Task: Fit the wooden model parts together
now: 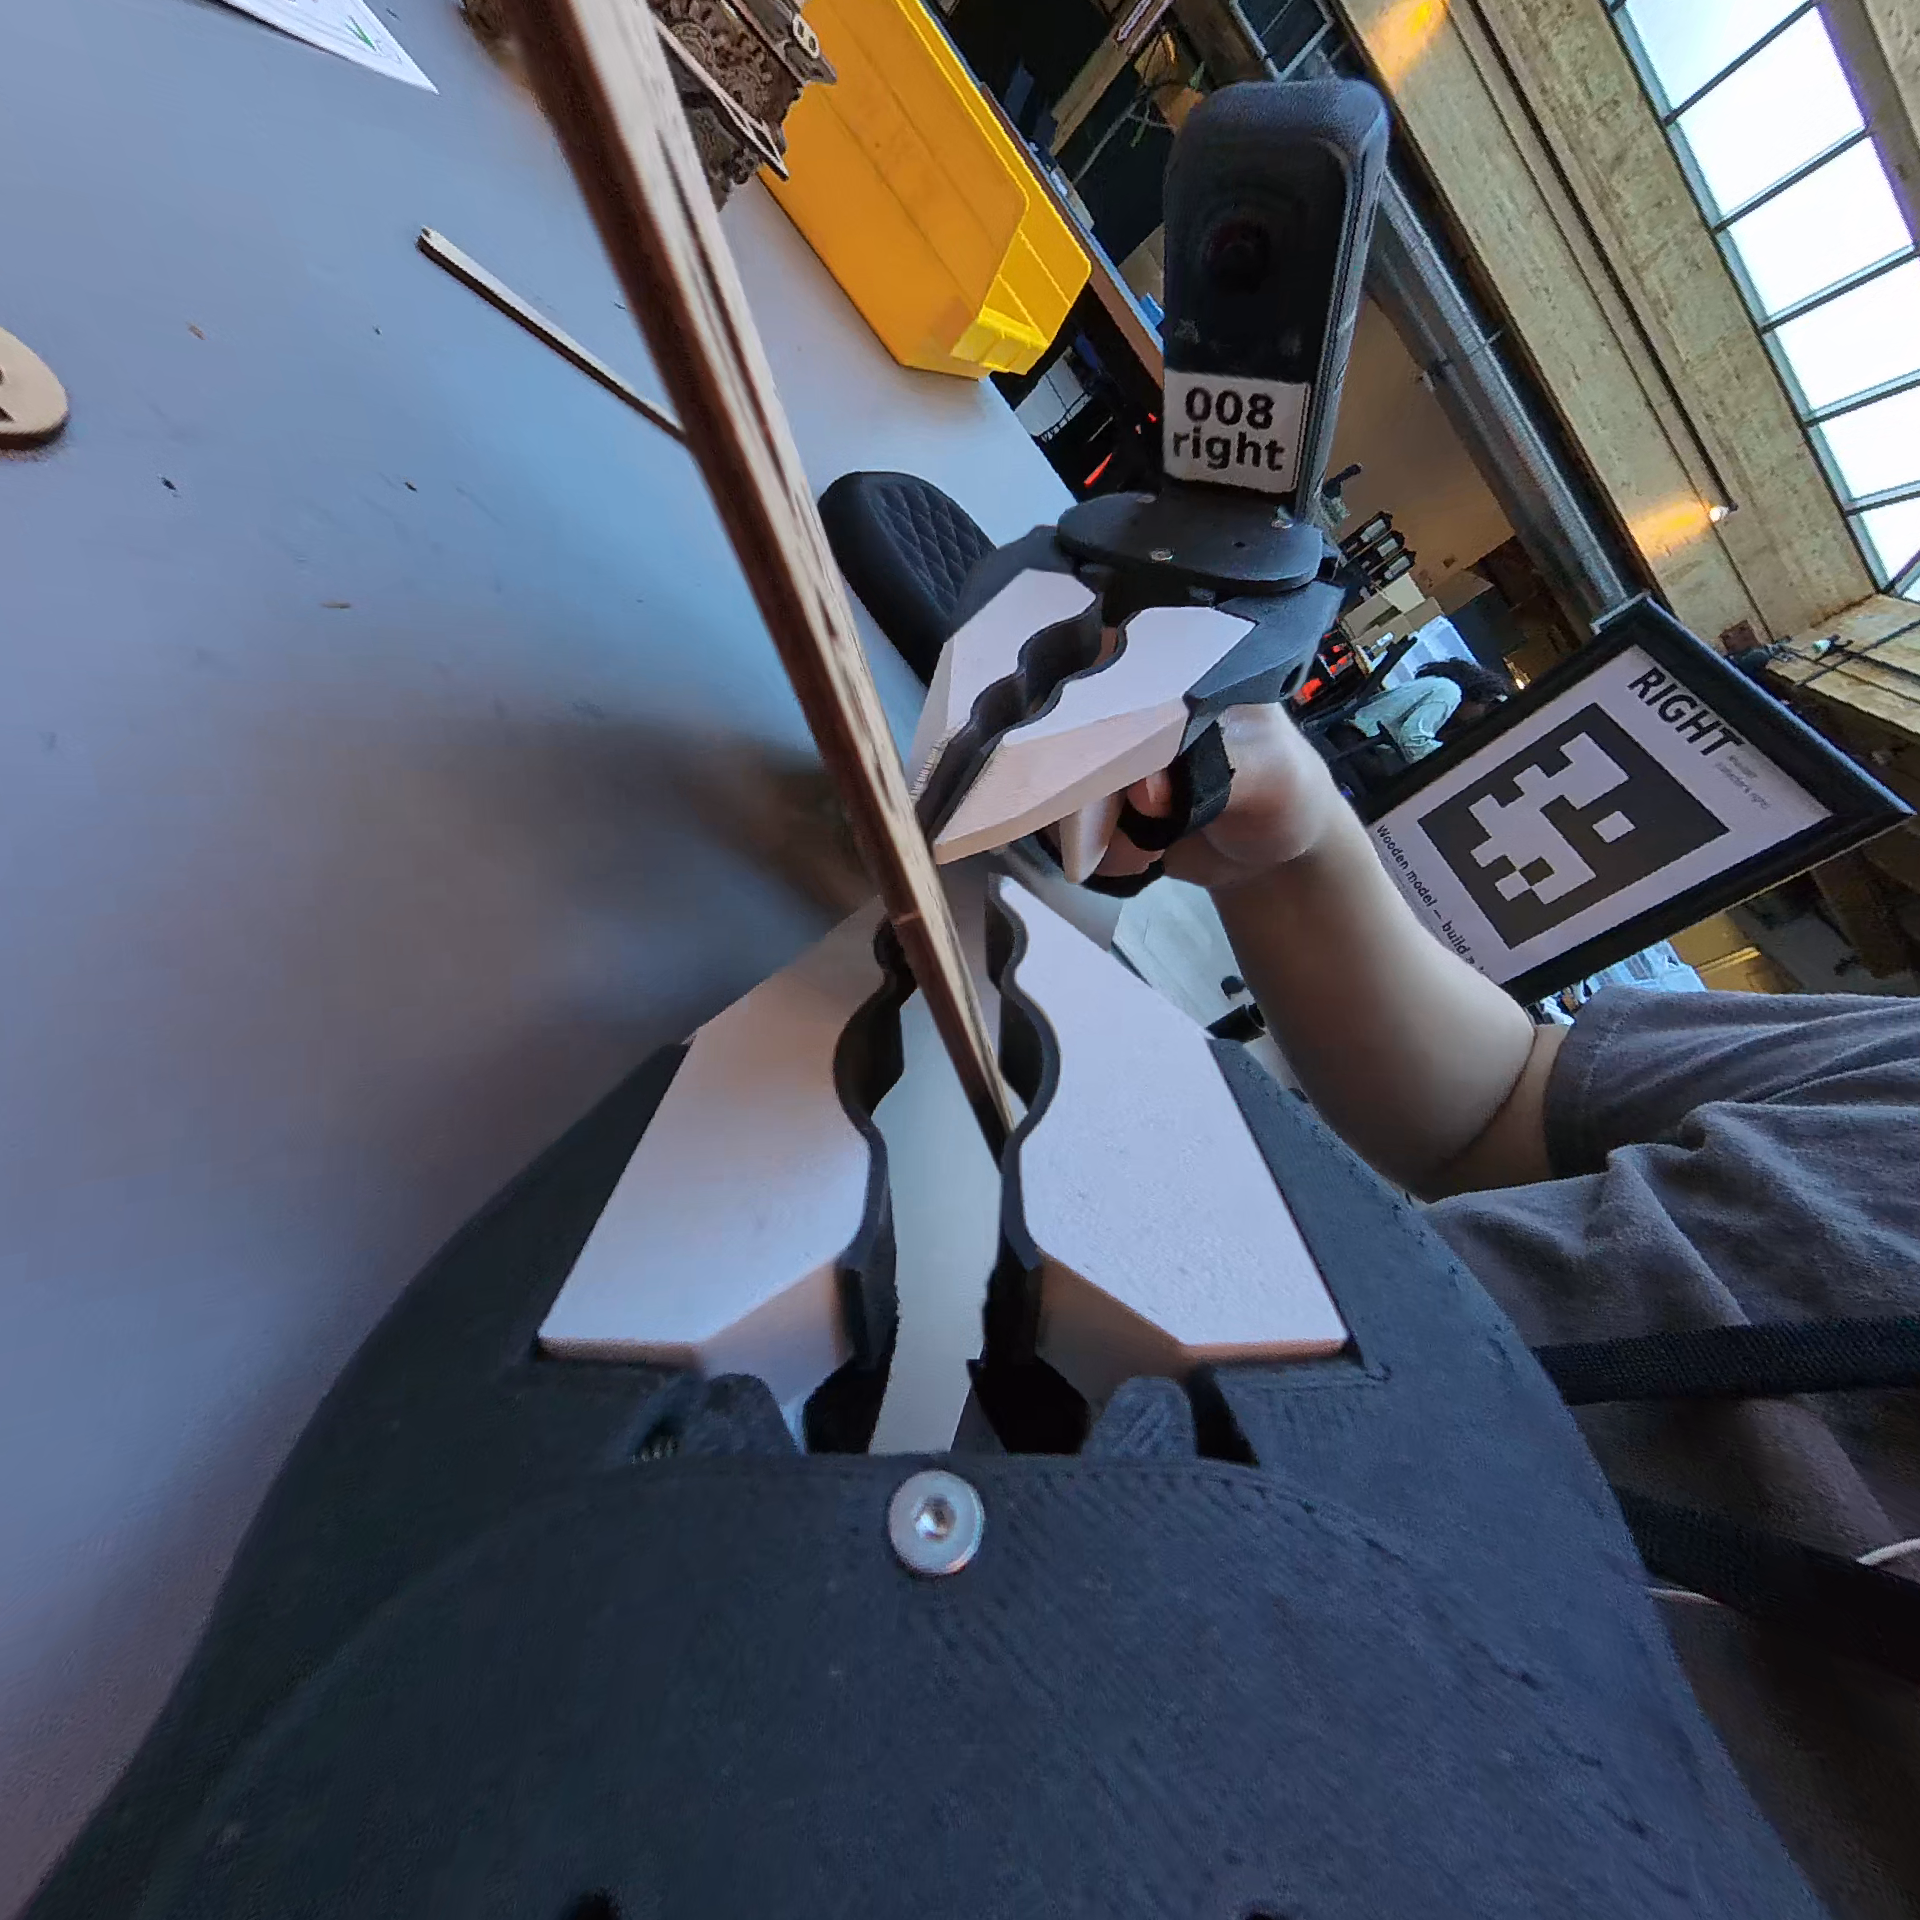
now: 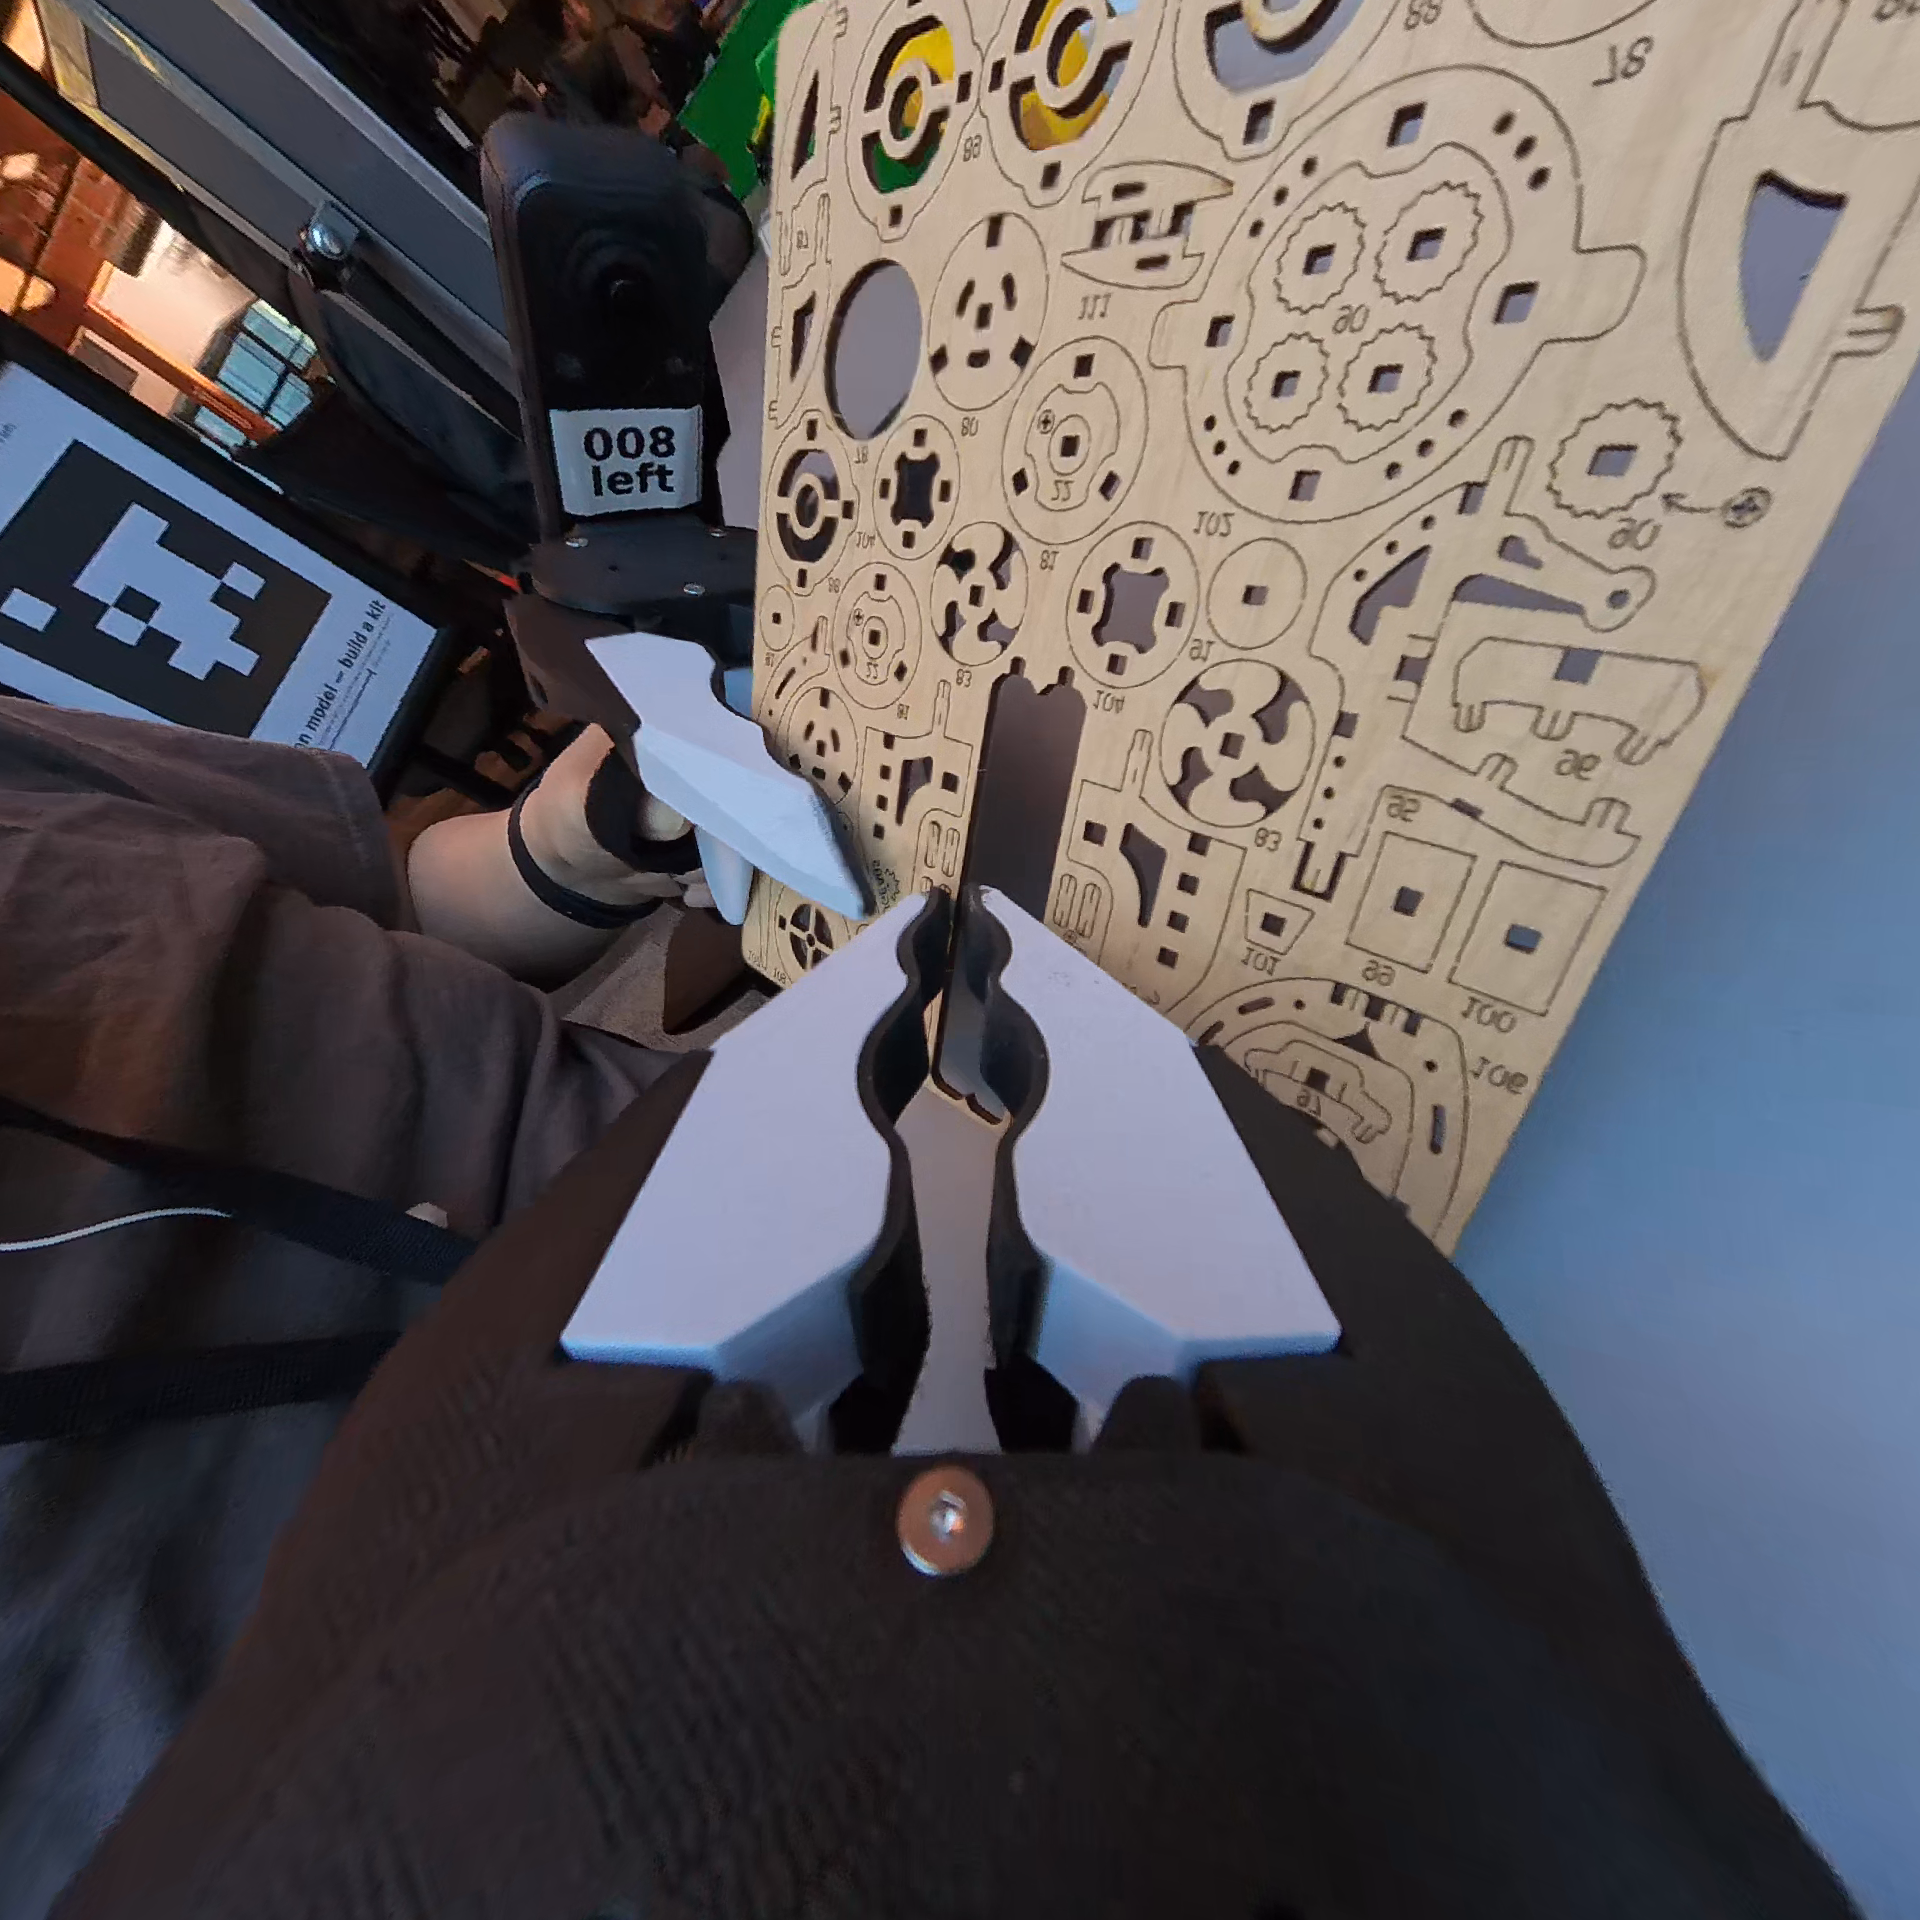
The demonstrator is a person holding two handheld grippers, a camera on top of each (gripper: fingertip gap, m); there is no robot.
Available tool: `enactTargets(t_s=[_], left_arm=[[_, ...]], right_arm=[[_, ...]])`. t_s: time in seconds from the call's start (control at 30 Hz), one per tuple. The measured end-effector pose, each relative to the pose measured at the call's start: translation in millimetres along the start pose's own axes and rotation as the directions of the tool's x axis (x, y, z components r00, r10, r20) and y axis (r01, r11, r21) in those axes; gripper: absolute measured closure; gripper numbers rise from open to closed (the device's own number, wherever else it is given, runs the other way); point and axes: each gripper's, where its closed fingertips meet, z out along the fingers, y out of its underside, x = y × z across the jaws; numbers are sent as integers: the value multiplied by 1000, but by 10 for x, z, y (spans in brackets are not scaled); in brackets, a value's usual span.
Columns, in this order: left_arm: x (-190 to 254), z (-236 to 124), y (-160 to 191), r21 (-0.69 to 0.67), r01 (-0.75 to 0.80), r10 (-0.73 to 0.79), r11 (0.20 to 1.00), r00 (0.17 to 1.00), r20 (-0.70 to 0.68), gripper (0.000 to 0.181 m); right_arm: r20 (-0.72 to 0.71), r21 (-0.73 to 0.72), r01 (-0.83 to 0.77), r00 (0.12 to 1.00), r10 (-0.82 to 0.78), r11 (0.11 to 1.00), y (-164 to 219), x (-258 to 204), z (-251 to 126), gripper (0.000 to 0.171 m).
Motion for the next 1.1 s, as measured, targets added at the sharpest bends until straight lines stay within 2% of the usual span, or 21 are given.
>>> enactTargets(t_s=[0.1, 0.4, 0.53, 0.8, 1.1], left_arm=[[-65, 14, 8, -10, 21, -20, 1000, 999, 38, 179], [-82, 11, 20, -22, 51, -50, 998, 998, 32, 179], [-70, -11, 55, -25, -14, 15, 1000, 998, 60, 180], [-155, -3, 118, -55, -23, 30, 998, 990, 140, 181], [-193, 5, 100, -47, 1, 7, 999, 988, 155, 181]], right_arm=[[-17, 27, -4, 1000, 5, 1000, 5, 8, 43, 171], [-10, 49, -9, 1000, 10, 999, 22, 8, 47, 170], [-9, 32, -13, 1000, 13, 999, 49, 2, 80, 170], [-96, 25, 23, 995, -20, 999, 106, 49, 138, 170], [-163, 52, 57, 986, -48, 997, 74, 113, 114, 170]])
